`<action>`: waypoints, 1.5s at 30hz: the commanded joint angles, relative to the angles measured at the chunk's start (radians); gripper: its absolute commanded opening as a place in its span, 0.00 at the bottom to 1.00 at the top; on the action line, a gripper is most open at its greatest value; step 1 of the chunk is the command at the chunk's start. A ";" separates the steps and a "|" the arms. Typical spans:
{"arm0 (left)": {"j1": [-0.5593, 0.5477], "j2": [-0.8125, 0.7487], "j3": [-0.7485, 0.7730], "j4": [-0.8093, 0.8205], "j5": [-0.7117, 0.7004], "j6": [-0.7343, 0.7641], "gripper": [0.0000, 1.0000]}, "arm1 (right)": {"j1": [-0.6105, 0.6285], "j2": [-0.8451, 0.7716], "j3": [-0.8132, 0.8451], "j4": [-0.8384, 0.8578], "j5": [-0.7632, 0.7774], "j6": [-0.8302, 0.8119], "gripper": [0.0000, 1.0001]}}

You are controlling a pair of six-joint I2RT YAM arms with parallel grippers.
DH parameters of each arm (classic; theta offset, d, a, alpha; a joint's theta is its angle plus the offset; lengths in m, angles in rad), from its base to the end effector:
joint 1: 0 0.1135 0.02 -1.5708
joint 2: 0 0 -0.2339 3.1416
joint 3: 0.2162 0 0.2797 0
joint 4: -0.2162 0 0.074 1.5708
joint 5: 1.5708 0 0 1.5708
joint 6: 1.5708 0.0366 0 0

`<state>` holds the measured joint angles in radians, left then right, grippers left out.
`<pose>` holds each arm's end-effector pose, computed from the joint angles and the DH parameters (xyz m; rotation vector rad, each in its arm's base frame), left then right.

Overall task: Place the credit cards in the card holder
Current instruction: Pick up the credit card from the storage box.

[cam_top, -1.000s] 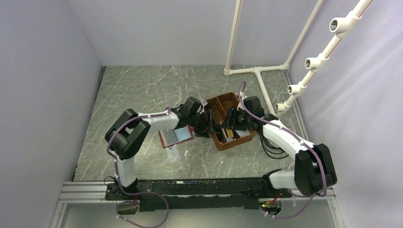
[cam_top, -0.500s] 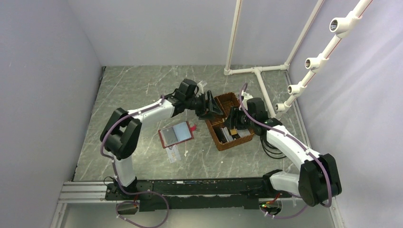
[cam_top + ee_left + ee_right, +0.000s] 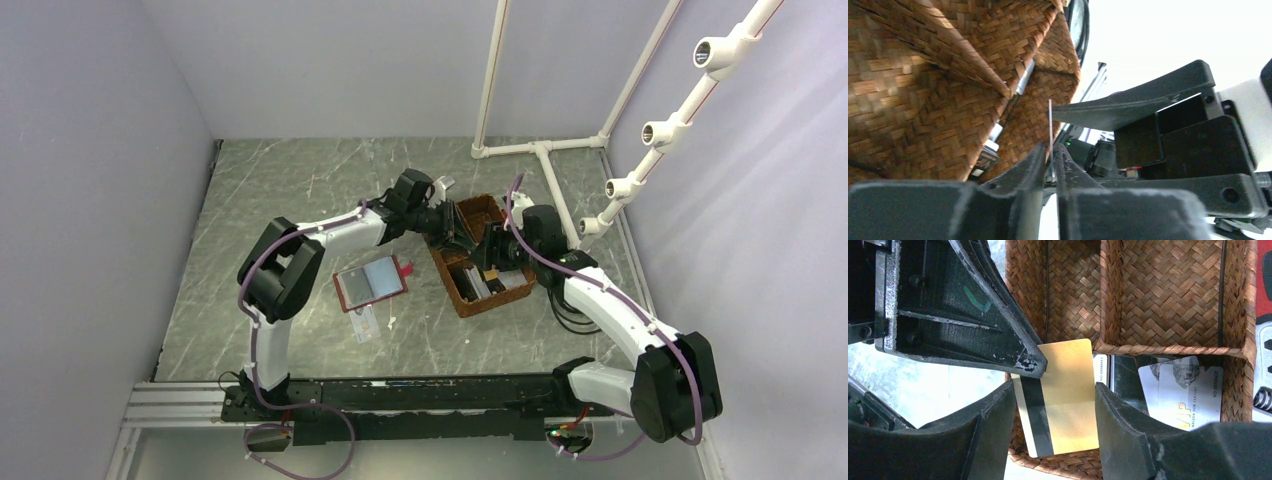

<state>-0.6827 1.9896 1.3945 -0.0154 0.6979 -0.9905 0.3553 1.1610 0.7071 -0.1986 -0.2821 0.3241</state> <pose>0.3410 -0.3076 0.1652 0.0854 2.5576 -1.5850 0.2640 0.1088 0.1959 -0.1952 2.2725 0.6794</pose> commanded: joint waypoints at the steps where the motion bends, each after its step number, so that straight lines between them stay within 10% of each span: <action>1: -0.010 -0.001 0.018 0.090 0.082 0.014 0.08 | 0.007 -0.024 0.019 0.025 -0.011 -0.004 0.07; 7: 0.032 -0.020 -0.027 0.178 0.236 0.035 0.00 | -0.026 -0.017 0.031 -0.004 -0.163 0.039 0.67; 12: 0.087 -0.025 -0.066 0.254 0.393 0.044 0.00 | -0.065 0.001 0.051 -0.014 -0.377 0.080 0.74; 21: 0.144 -0.092 -0.118 0.208 0.480 0.128 0.00 | -0.136 0.001 -0.015 0.147 -0.646 0.240 0.38; 39: 0.163 -0.206 -0.208 0.312 0.525 0.105 0.00 | -0.103 0.036 0.012 0.122 -0.628 0.202 0.45; 45: 0.180 -0.236 -0.218 0.219 0.507 0.166 0.00 | -0.010 0.049 0.048 0.206 -0.684 0.244 0.01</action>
<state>-0.5205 1.8156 1.1847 0.2600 1.1889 -0.8883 0.2966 1.2064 0.7029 -0.0948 -0.9154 0.5453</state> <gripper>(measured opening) 0.009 0.162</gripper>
